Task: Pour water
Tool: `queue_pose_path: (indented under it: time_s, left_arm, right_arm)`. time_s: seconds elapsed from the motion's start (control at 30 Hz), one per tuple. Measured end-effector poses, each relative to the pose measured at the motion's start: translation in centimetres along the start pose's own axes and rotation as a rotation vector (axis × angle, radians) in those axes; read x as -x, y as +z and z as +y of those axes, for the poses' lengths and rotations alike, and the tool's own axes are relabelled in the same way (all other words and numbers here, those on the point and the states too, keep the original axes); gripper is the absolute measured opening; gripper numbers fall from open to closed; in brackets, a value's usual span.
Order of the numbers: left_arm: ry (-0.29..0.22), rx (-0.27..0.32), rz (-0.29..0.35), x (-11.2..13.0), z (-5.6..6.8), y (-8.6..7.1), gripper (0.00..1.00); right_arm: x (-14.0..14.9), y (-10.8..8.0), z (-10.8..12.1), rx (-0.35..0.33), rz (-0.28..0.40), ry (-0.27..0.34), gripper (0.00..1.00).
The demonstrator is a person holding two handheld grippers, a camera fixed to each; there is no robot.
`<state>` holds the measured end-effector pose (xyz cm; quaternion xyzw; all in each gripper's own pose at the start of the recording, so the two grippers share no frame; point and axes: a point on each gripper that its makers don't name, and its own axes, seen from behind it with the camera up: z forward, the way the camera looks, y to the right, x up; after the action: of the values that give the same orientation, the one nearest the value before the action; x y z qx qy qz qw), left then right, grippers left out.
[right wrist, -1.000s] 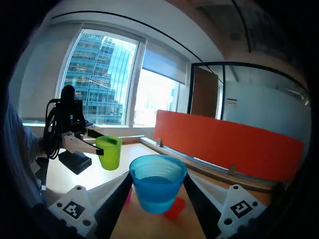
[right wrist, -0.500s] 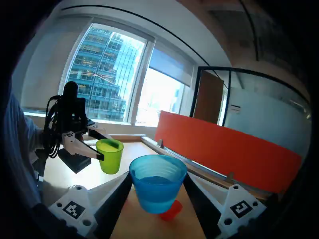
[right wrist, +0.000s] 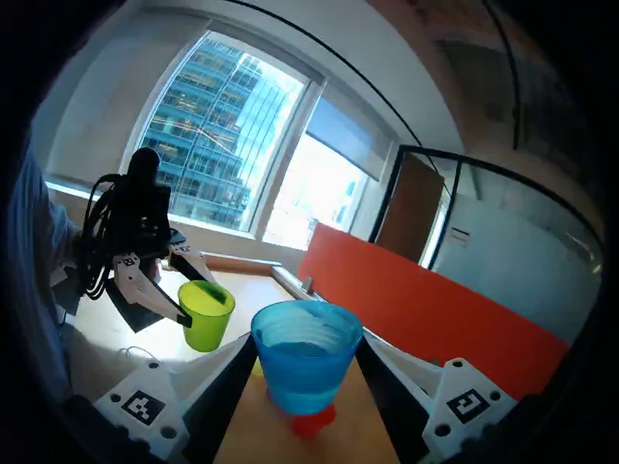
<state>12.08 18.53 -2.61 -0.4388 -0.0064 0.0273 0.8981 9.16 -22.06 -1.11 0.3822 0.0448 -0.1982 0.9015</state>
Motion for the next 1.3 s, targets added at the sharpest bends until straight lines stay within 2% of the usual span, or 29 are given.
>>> queue_pose_path:
  time_s: [0.37,0.9,1.3]
  left_arm:
    - [0.002,0.030,-0.001,0.1,1.7,0.1,0.87]
    - [0.000,0.060,-0.001,0.2,2.9,0.8,0.87]
    - [-0.002,0.082,0.004,0.1,3.6,1.1,0.87]
  right_arm:
    - [-2.0,0.6,0.2,-0.003,-0.006,-0.179,0.90]
    - [-4.2,1.9,1.1,0.008,0.005,-0.345,0.90]
    - [-5.7,2.9,1.5,0.019,0.016,-0.498,0.90]
